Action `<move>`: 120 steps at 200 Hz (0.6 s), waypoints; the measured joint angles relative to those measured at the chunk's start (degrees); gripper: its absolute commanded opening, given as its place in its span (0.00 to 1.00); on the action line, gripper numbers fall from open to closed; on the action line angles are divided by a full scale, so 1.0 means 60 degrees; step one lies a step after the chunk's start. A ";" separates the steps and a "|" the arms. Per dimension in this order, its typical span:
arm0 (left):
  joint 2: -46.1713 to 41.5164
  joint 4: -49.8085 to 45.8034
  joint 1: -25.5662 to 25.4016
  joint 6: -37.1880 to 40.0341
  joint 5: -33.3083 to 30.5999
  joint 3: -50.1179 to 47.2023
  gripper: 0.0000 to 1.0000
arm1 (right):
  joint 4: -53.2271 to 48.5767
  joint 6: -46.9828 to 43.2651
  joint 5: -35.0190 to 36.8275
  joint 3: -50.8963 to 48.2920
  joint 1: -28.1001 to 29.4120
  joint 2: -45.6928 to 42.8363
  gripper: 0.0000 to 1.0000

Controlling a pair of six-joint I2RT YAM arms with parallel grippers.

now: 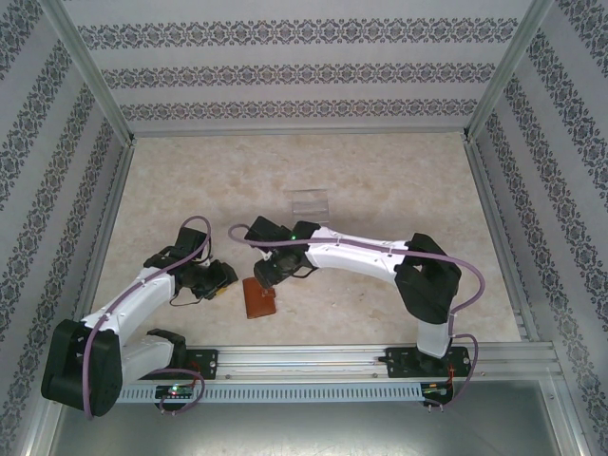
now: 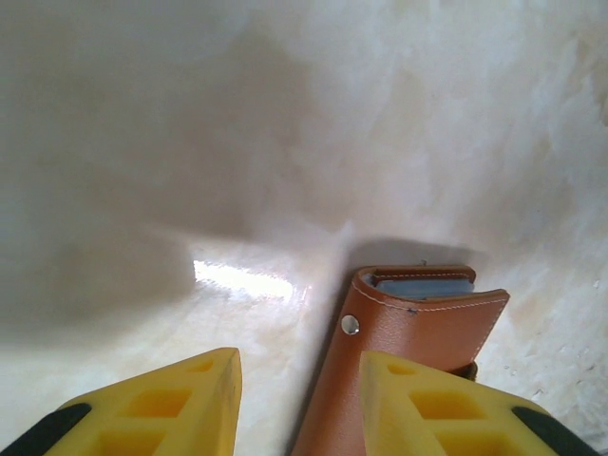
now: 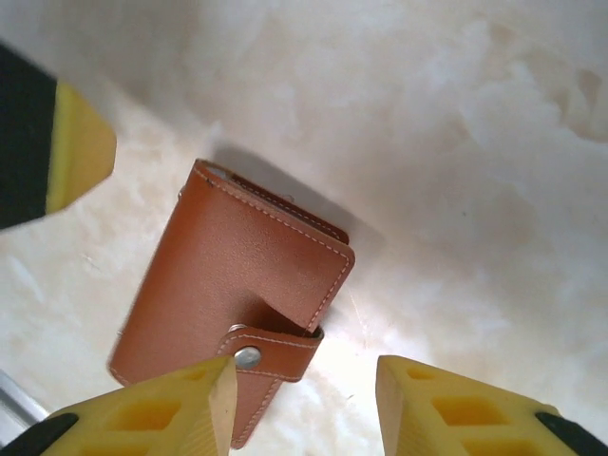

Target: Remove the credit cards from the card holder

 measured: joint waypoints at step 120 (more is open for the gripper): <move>-0.0058 -0.0801 0.0000 0.0532 -0.0186 0.0455 0.39 | -0.0692 0.2575 -0.0896 0.0962 -0.0076 0.1370 0.63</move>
